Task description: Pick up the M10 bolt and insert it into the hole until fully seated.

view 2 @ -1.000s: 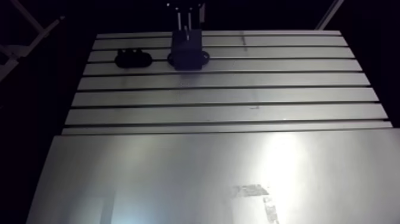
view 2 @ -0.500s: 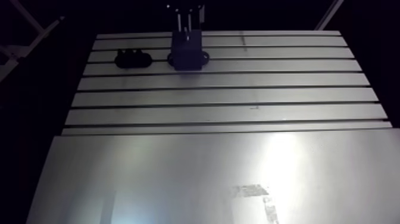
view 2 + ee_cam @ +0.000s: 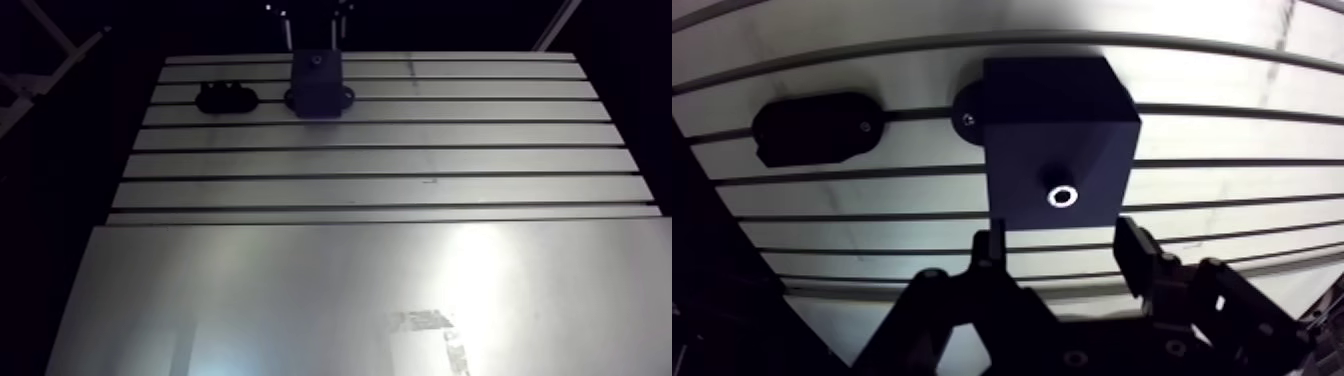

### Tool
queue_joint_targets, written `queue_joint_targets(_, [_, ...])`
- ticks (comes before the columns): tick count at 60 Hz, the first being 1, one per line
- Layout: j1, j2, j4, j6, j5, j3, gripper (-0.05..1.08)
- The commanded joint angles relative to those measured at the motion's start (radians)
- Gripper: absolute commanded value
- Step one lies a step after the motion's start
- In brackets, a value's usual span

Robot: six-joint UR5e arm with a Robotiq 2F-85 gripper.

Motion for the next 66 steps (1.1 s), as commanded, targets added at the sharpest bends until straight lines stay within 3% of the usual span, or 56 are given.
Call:
queue_joint_targets(1, [0.003, 0.000, 0.000, 0.000, -0.002, 0.002, 0.01])
queue_joint_targets(23, [0.003, -0.016, -0.003, 0.002, 0.002, 0.011, 0.01])
queue_joint_targets(33, [0.001, -0.066, -0.025, 0.001, 0.004, 0.024, 0.01])
queue_joint_targets(34, [0.001, -0.097, -0.029, 0.003, 0.006, 0.036, 0.01])
queue_joint_targets(45, [0.001, -0.197, -0.037, 0.004, 0.007, 0.081, 0.01])
queue_joint_targets(55, [0.001, -0.331, -0.111, 0.001, 0.016, 0.146, 0.01])
queue_joint_targets(66, [0.003, -0.379, -0.104, 0.001, 0.014, 0.145, 0.01])
